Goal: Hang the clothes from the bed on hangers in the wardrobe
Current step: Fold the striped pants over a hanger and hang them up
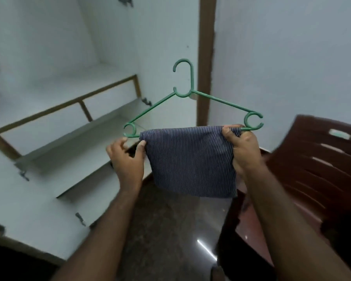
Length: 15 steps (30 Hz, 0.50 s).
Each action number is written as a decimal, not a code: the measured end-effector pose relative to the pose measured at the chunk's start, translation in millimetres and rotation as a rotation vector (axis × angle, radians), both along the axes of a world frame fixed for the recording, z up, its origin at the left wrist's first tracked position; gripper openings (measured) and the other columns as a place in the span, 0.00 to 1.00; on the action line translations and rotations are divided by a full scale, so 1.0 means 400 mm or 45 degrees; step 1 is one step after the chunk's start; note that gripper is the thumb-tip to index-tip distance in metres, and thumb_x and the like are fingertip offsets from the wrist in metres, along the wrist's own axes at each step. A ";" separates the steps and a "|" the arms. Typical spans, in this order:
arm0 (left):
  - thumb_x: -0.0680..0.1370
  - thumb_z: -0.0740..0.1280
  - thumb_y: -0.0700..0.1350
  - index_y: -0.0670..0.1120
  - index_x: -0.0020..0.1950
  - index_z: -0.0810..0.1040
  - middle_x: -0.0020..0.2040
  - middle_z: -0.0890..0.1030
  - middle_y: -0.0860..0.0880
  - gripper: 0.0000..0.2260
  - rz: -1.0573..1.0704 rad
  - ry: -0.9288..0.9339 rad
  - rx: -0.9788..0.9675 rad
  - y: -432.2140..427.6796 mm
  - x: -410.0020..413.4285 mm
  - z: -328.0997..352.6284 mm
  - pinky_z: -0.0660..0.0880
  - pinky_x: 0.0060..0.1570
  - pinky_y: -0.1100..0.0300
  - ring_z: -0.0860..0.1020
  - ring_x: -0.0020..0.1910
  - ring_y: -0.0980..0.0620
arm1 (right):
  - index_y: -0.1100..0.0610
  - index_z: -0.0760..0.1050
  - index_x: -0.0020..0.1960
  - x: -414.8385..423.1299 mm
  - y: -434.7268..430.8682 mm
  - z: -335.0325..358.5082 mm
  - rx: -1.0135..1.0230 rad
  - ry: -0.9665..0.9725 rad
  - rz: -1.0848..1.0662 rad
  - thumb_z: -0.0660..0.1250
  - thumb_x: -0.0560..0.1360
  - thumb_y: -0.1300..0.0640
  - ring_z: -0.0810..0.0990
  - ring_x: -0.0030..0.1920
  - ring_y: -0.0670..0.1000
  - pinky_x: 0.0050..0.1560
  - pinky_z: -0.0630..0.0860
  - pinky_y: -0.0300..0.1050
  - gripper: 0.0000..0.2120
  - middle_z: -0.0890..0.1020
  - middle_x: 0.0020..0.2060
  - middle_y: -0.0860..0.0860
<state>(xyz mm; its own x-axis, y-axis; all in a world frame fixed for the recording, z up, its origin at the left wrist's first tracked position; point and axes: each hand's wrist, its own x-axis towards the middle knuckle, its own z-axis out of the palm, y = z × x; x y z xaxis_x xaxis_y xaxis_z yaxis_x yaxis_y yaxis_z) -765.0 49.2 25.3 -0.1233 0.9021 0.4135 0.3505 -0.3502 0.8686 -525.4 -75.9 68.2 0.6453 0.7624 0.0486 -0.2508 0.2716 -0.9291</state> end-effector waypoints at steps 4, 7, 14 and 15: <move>0.67 0.74 0.64 0.48 0.70 0.69 0.68 0.74 0.49 0.37 -0.328 -0.493 -0.440 0.126 0.001 0.072 0.71 0.64 0.48 0.73 0.66 0.51 | 0.61 0.78 0.48 0.013 0.215 0.047 0.094 0.057 0.214 0.65 0.78 0.64 0.83 0.42 0.53 0.49 0.82 0.50 0.03 0.84 0.39 0.55; 0.69 0.73 0.54 0.43 0.61 0.76 0.55 0.82 0.48 0.24 -0.503 -0.696 -0.395 0.251 -0.004 0.194 0.75 0.57 0.51 0.79 0.55 0.50 | 0.60 0.79 0.46 0.017 0.387 0.104 0.159 0.063 0.394 0.68 0.75 0.62 0.83 0.44 0.54 0.51 0.81 0.52 0.02 0.84 0.40 0.55; 0.76 0.69 0.40 0.42 0.52 0.81 0.48 0.85 0.46 0.06 -0.367 -0.548 -0.344 0.485 -0.078 0.342 0.79 0.51 0.54 0.83 0.49 0.48 | 0.62 0.78 0.49 0.030 0.749 0.286 0.188 -0.085 0.650 0.67 0.77 0.63 0.83 0.44 0.54 0.48 0.81 0.49 0.03 0.83 0.42 0.57; 0.77 0.68 0.39 0.41 0.54 0.80 0.48 0.85 0.46 0.07 -0.337 -0.614 -0.337 0.521 -0.091 0.354 0.80 0.48 0.56 0.83 0.49 0.48 | 0.62 0.78 0.49 0.016 0.808 0.313 0.202 -0.106 0.687 0.67 0.77 0.63 0.83 0.44 0.53 0.48 0.81 0.49 0.02 0.84 0.41 0.56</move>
